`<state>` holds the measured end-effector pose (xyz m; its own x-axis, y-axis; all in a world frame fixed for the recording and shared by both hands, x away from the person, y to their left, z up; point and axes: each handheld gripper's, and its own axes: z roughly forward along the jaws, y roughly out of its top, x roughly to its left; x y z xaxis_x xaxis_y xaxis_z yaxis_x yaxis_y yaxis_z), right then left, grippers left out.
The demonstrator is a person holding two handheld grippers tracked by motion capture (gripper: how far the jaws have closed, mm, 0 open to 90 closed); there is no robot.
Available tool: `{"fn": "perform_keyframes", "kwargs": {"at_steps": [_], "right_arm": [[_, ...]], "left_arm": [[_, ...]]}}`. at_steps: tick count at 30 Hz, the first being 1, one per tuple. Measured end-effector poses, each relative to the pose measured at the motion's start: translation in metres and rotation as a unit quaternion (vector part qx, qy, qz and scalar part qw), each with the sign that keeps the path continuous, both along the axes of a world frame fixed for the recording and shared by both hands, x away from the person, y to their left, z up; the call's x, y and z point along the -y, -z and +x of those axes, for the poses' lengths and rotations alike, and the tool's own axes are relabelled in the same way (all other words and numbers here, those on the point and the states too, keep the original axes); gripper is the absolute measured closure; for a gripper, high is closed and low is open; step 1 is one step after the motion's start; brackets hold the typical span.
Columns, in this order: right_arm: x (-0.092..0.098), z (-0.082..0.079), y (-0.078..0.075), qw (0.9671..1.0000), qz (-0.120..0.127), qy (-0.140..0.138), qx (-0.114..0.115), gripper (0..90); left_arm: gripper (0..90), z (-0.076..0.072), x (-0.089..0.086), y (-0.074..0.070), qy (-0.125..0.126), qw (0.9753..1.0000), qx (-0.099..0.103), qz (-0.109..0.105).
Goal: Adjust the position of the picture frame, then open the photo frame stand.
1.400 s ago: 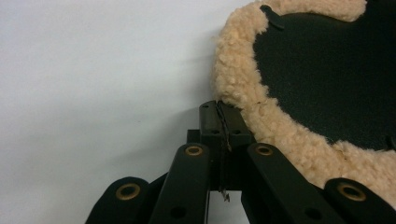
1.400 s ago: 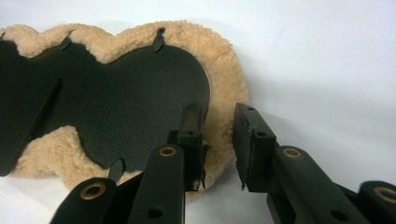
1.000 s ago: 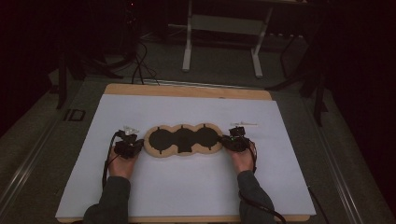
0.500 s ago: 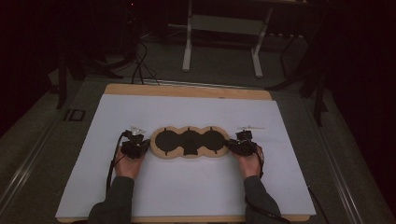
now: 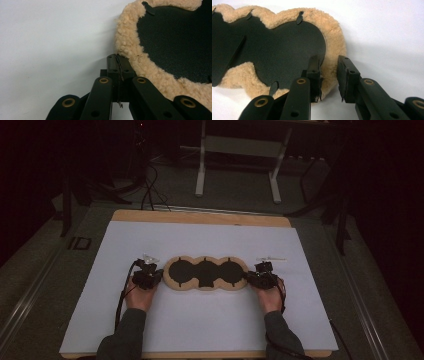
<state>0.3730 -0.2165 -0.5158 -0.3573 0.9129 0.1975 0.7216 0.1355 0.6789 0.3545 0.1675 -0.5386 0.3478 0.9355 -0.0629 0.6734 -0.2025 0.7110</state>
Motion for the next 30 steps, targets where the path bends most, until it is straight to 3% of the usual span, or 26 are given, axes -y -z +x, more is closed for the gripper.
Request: {"fn": "perform_keyframes", "kwargs": {"at_steps": [4, 7, 10, 11, 16, 18, 21, 25, 30], "right_arm": [[-0.001, -0.001, -0.002, 0.9999, -0.012, -0.009, 0.005, 72.1], [-0.004, -0.005, -0.007, 0.9985, -0.038, -0.036, 0.017, 66.5], [-0.004, -0.008, -0.011, 0.997, -0.049, -0.056, 0.021, 63.5], [-0.005, -0.011, -0.013, 0.995, -0.065, -0.072, 0.023, 60.4], [-0.002, -0.02, -0.015, 0.9928, -0.074, -0.092, 0.024, 60.6], [0.002, -0.032, -0.016, 0.9881, -0.081, -0.127, 0.032, 61.0], [0.009, -0.043, -0.015, 0.9873, -0.074, -0.132, 0.047, 56.9], [0.023, -0.05, -0.008, 0.9883, -0.076, -0.118, 0.059, 53.7], [0.039, -0.051, -0.003, 0.9929, -0.045, -0.089, 0.065, 51.9]], "left_arm": [[85.4, 0.0, -0.001, 0.0, -0.01, 0.9999, 0.0, -0.003], [80.6, -0.002, -0.008, 0.0, -0.009, 0.9997, -0.006, -0.022], [76.9, -0.005, -0.01, 0.0, -0.008, 0.9997, -0.005, -0.022], [76.0, -0.008, -0.012, 0.0, -0.002, 0.9998, -0.006, -0.021], [70.5, -0.013, -0.014, -0.003, 0.009, 0.9997, -0.008, -0.022], [68.7, -0.017, -0.015, -0.009, 0.013, 0.9997, 0.001, -0.022], [66.5, -0.023, -0.016, -0.018, 0.021, 0.999, 0.02, -0.034], [62.1, -0.031, -0.01, -0.028, 0.036, 0.9976, 0.042, -0.042], [60.6, -0.039, -0.001, -0.035, 0.066, 0.9952, 0.06, -0.039]]}}
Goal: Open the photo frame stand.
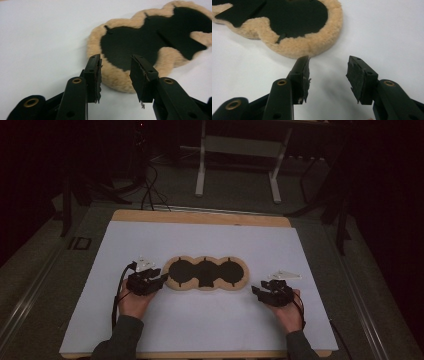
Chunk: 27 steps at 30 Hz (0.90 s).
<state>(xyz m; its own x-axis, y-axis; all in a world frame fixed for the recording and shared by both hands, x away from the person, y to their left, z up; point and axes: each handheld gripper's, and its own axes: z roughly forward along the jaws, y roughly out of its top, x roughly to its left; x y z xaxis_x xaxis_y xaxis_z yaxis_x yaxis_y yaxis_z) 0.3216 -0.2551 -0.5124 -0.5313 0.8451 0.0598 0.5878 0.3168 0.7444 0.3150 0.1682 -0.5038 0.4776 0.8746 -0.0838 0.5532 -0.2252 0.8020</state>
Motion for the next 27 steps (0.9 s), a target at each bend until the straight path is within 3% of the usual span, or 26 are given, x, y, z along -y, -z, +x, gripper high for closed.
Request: {"fn": "perform_keyframes", "kwargs": {"at_steps": [6, 13, 19, 24, 27], "right_arm": [[-0.002, -0.001, 0.004, 0.9999, -0.009, 0.003, 0.011, 50.8], [-0.005, -0.001, 0.007, 0.9996, -0.026, -0.005, 0.013, 50.4], [-0.006, -0.001, 0.008, 0.9994, -0.032, -0.008, 0.015, 49.8], [-0.007, -0.001, 0.008, 0.9993, -0.035, -0.009, 0.014, 51.0], [-0.007, -0.001, 0.008, 0.9992, -0.036, -0.01, 0.015, 51.1]], "left_arm": [[61.7, -0.006, 0.011, -0.002, 0.028, 0.9996, 0.005, -0.007], [64.2, -0.01, 0.03, 0.0, 0.051, 0.9985, 0.012, 0.016], [64.9, -0.013, 0.044, 0.002, 0.075, 0.9969, 0.009, 0.021], [73.4, -0.013, 0.054, 0.007, 0.104, 0.9945, -0.007, 0.015], [82.2, -0.013, 0.059, 0.011, 0.114, 0.993, -0.014, 0.029]]}}
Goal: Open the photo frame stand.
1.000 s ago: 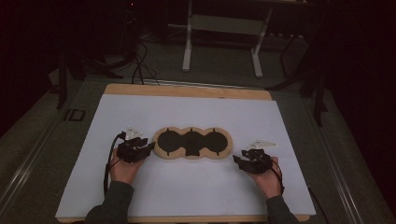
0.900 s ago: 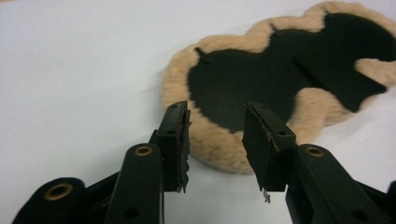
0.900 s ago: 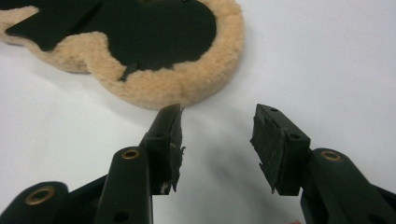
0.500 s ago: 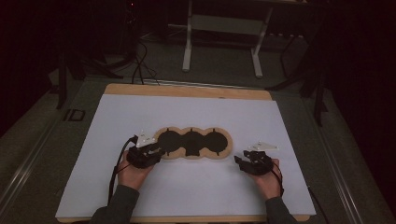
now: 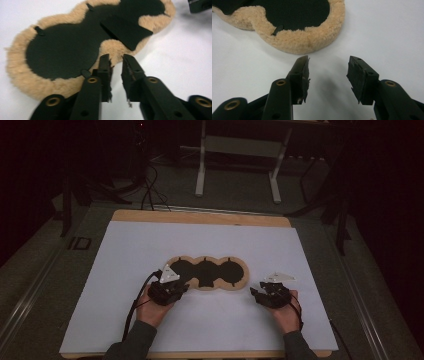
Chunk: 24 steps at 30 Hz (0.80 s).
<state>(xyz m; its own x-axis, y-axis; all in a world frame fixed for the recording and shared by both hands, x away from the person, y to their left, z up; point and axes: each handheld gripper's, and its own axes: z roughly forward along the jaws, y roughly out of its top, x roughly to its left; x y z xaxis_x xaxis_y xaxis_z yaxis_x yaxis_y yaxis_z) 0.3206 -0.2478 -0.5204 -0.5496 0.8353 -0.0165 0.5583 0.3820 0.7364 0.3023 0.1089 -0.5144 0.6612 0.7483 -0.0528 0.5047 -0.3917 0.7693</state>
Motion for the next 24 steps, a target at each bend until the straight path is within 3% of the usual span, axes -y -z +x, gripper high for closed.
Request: {"fn": "perform_keyframes", "kwargs": {"at_steps": [3, 13, 20, 24], "right_arm": [[0.0, 0.0, 0.0, 1.0, 0.0, 0.0, 0.001, 51.1], [0.002, 0.0, 0.0, 1.0, 0.009, 0.002, 0.0, 51.3], [0.002, 0.0, 0.0, 1.0, 0.009, 0.003, 0.0, 51.2], [0.003, -0.001, 0.0, 0.9999, 0.013, 0.006, 0.001, 51.1]], "left_arm": [[89.7, -0.001, 0.007, 0.003, 0.012, 0.9998, -0.001, 0.016], [89.9, 0.001, 0.028, 0.014, 0.017, 0.9984, -0.003, 0.053], [89.7, 0.004, 0.038, 0.021, 0.021, 0.9976, -0.006, 0.065], [89.5, 0.005, 0.042, 0.024, 0.017, 0.998, -0.008, 0.06]]}}
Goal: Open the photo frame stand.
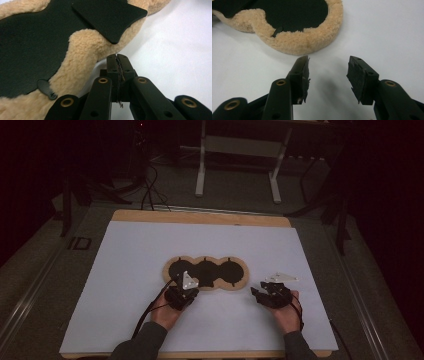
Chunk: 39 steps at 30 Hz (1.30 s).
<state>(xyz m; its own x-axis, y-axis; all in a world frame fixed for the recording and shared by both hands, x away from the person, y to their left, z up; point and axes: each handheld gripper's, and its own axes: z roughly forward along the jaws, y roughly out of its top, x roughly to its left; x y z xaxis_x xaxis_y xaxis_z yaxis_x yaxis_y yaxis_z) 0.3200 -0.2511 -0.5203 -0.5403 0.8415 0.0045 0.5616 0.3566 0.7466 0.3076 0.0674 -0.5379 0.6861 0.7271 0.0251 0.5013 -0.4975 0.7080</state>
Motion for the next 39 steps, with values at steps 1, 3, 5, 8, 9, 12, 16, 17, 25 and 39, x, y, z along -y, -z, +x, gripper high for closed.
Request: {"fn": "perform_keyframes", "kwargs": {"at_steps": [1, 3, 5, 8, 9, 12, 16, 17, 25, 39], "right_arm": [[0.0, 0.0, 0.0, 1.0, 0.002, 0.0, -0.002, 51.0], [0.001, 0.001, 0.0, 1.0, 0.004, 0.001, -0.002, 51.0], [0.001, 0.0, 0.0, 1.0, 0.006, 0.003, -0.002, 51.0], [0.002, 0.001, 0.0, 1.0, 0.007, 0.003, -0.002, 51.0], [0.002, 0.001, 0.0, 1.0, 0.007, 0.003, -0.002, 51.0], [0.002, 0.001, 0.0, 1.0, 0.007, 0.003, -0.001, 51.0], [0.002, 0.001, 0.0, 1.0, 0.008, 0.003, -0.001, 51.0], [0.002, 0.001, 0.0, 1.0, 0.008, 0.003, -0.002, 51.1], [0.002, 0.001, 0.001, 1.0, 0.005, 0.002, -0.003, 51.1], [0.001, 0.001, 0.002, 1.0, 0.0, 0.0, -0.004, 52.0]], "left_arm": [[89.6, 0.0, 0.001, 0.0, -0.002, 1.0, 0.002, -0.002], [89.4, 0.001, 0.002, 0.001, -0.005, 1.0, 0.003, -0.004], [89.2, 0.001, 0.002, 0.001, -0.009, 0.9999, 0.004, -0.005], [89.1, 0.001, 0.004, 0.001, -0.012, 0.9999, 0.011, -0.001], [89.0, 0.001, 0.005, 0.001, -0.013, 0.9999, 0.011, -0.002], [88.9, 0.002, 0.008, 0.001, -0.014, 0.9998, 0.012, -0.003], [88.9, 0.002, 0.01, 0.001, -0.015, 0.9998, 0.014, 0.002], [88.9, 0.002, 0.01, 0.001, -0.015, 0.9998, 0.015, 0.004], [89.0, 0.001, 0.011, -0.001, -0.015, 0.9997, 0.02, 0.005], [89.0, 0.001, 0.012, -0.005, -0.016, 0.9995, 0.024, 0.01]]}}
